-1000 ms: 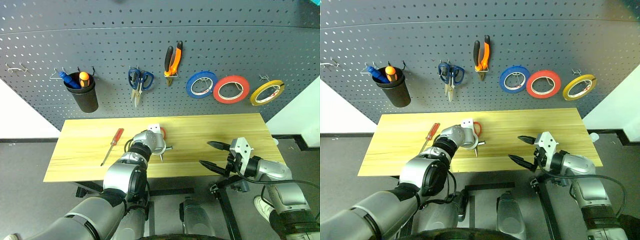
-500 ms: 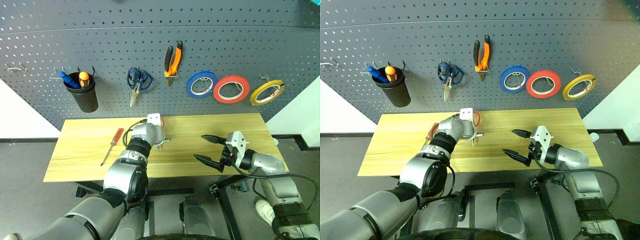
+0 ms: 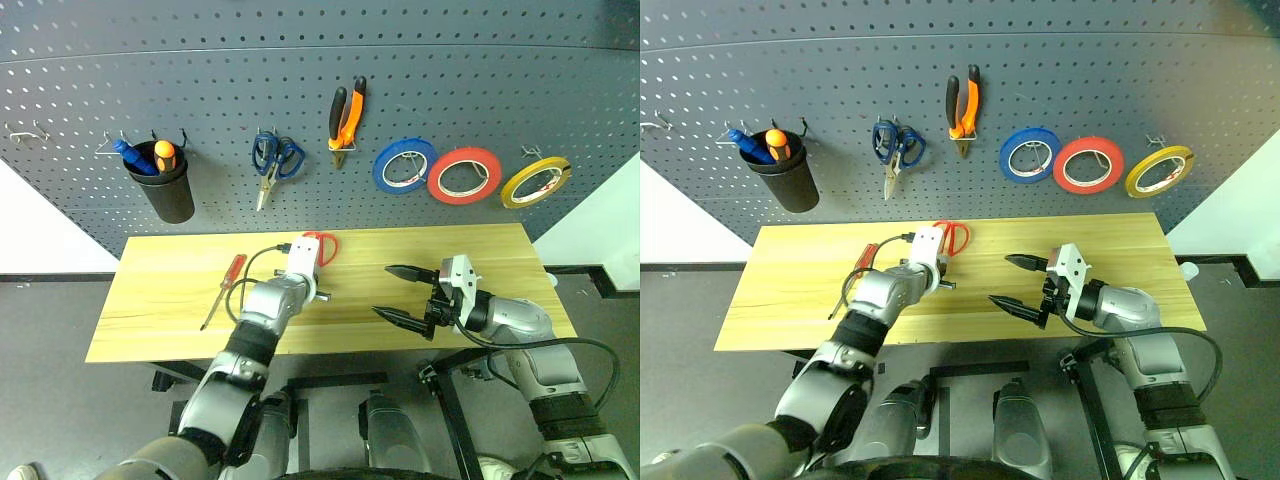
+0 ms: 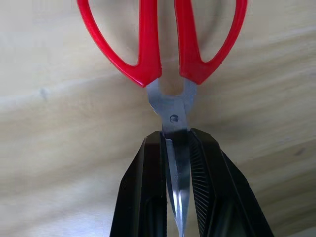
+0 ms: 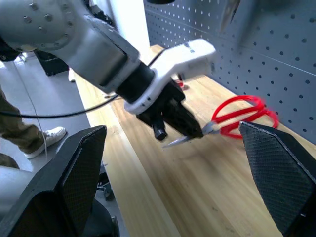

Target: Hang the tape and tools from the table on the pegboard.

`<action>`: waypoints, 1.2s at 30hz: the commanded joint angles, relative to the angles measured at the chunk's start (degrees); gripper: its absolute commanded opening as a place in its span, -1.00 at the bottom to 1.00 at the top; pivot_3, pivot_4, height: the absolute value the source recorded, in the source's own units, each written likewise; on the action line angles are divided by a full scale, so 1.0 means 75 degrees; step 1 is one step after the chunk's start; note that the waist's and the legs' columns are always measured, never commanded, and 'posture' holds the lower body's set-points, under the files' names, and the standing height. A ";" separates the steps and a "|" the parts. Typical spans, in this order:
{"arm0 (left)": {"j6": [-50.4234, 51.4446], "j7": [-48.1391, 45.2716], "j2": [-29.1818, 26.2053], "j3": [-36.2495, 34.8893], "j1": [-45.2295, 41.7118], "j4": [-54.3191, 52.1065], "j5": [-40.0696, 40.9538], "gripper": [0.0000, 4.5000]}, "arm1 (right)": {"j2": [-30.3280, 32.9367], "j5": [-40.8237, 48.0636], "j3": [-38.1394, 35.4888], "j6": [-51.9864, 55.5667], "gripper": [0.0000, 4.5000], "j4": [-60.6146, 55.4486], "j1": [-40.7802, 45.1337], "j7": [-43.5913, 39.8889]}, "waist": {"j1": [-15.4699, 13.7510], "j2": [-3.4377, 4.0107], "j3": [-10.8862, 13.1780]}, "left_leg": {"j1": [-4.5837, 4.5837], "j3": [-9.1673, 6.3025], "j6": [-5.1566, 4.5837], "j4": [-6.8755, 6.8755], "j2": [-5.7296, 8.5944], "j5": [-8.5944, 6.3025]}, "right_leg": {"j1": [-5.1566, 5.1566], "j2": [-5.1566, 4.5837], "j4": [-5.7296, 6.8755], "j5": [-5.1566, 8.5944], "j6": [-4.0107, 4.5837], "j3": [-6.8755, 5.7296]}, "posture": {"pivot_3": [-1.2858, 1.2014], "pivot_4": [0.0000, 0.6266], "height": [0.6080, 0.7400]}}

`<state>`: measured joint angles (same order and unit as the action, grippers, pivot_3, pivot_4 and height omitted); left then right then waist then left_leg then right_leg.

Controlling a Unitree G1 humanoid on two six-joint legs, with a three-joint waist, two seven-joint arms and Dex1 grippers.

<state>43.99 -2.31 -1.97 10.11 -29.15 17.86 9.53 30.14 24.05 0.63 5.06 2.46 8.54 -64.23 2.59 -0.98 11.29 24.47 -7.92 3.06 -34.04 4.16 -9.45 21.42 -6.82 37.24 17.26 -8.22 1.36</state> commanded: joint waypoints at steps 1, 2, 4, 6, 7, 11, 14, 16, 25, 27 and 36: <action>-0.1327 -0.0870 -0.0618 0.0131 0.0837 -0.1199 -0.0218 -0.86 | -0.0109 0.0509 -0.0308 -0.0038 1.00 -0.0363 0.0125 -0.0117 | -0.0018 0.0002 -0.0001 | 0.0000 0.0000 0.0000 0.0003 0.0000 0.0000 | 0.0001 0.0000 -0.0001 0.0000 0.0002 0.0001 | -0.03 -0.39 0.77; -0.1689 -0.1059 -0.0808 0.0067 0.1104 -0.1436 -0.0228 -0.86 | -0.0117 0.0619 -0.0359 0.0000 1.00 -0.0429 0.0137 -0.0117 | -0.0027 0.0003 -0.0001 | 0.0001 -0.0002 0.0000 0.0003 -0.0001 0.0000 | 0.0002 -0.0001 -0.0002 -0.0001 0.0004 0.0001 | -0.03 -0.42 0.77; -0.2532 -0.1380 -0.1108 0.0000 0.1526 -0.1735 -0.0316 -0.86 | -0.0111 0.0727 -0.0409 0.0037 1.00 -0.0490 0.0176 -0.0103 | -0.0037 0.0004 -0.0002 | 0.0001 -0.0003 0.0000 0.0000 -0.0002 0.0000 | 0.0002 -0.0005 -0.0004 -0.0003 0.0006 0.0001 | -0.04 -0.45 0.77; -0.3106 -0.1512 -0.1370 -0.0038 0.1925 -0.1936 -0.0470 -0.86 | -0.0149 0.0909 -0.0503 0.0068 1.00 -0.0565 0.0229 -0.0076 | -0.0075 0.0006 -0.0004 | 0.0002 -0.0006 0.0002 -0.0001 -0.0004 -0.0001 | 0.0001 -0.0009 -0.0005 -0.0003 0.0010 0.0002 | -0.04 -0.48 0.77; -0.3627 -0.1597 -0.1494 -0.0089 0.2158 -0.1985 -0.0542 -0.86 | -0.0164 0.1086 -0.0580 0.0178 1.00 -0.0642 0.0283 -0.0044 | -0.0084 0.0008 -0.0007 | 0.0002 -0.0006 0.0008 -0.0001 -0.0006 -0.0005 | -0.0002 -0.0010 -0.0008 -0.0002 0.0015 0.0001 | -0.04 -0.50 0.77; -0.4691 -0.1665 -0.1390 -0.0687 0.2808 -0.2004 -0.0217 -0.86 | -0.0127 0.1892 -0.0820 0.0855 1.00 -0.1014 0.0527 -0.0086 | -0.0075 0.0010 -0.0009 | 0.0003 -0.0003 0.0006 -0.0001 -0.0007 -0.0008 | -0.0001 -0.0020 -0.0018 0.0008 0.0033 0.0003 | -0.05 -0.54 0.77; -0.5391 -0.1734 -0.1341 -0.0841 0.2962 -0.1779 -0.0321 -0.86 | -0.0074 0.2193 -0.0881 0.1218 1.00 -0.1210 0.0588 -0.0162 | -0.0086 0.0010 -0.0012 | 0.0003 -0.0006 0.0002 0.0000 -0.0008 -0.0007 | 0.0001 -0.0019 -0.0017 0.0007 0.0032 0.0000 | -0.05 -0.57 0.77; -0.6317 -0.1876 -0.1320 -0.0878 0.3048 -0.1493 -0.0406 -0.86 | 0.0002 0.2101 -0.0833 0.1230 1.00 -0.1164 0.0632 -0.0287 | -0.0094 0.0015 -0.0028 | 0.0003 -0.0005 0.0001 0.0000 -0.0006 -0.0007 | -0.0001 -0.0018 -0.0018 0.0007 0.0032 -0.0002 | -0.05 -0.61 0.77; -0.8374 -0.2863 -0.1088 -0.1367 0.3301 -0.1225 0.0426 -0.86 | 0.0064 0.1469 -0.0597 0.0912 1.00 -0.0778 0.0644 -0.0614 | -0.0054 0.0041 -0.0073 | 0.0002 0.0005 -0.0006 -0.0001 0.0005 -0.0003 | -0.0001 -0.0012 -0.0020 -0.0007 0.0009 -0.0002 | -0.04 -0.70 0.77; -0.8676 -0.3031 -0.1063 -0.1496 0.3311 -0.1280 0.0603 -0.86 | 0.0057 0.1243 -0.0485 0.0748 1.00 -0.0634 0.0606 -0.0727 | -0.0038 0.0048 -0.0105 | 0.0001 0.0006 -0.0007 -0.0003 0.0004 -0.0002 | -0.0001 -0.0009 -0.0018 -0.0008 0.0010 -0.0002 | -0.04 -0.71 0.77; -0.9497 -0.3026 -0.1058 -0.2212 0.3107 -0.1095 0.0911 -0.86 | -0.0049 0.0955 -0.0325 0.0460 1.00 -0.0245 0.0622 -0.0890 | -0.0031 0.0063 -0.0214 | -0.0003 0.0006 -0.0008 -0.0011 0.0005 -0.0001 | -0.0008 -0.0006 -0.0015 -0.0009 0.0009 -0.0002 | -0.03 -0.73 0.77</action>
<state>-24.67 -25.43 -9.81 -5.15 -5.09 10.19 16.28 30.11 31.22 -1.50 9.58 0.84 12.65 -70.36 2.35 -0.51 9.69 24.45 -7.88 3.00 -34.13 4.19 -9.46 21.36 -6.86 37.12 17.19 -8.15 1.35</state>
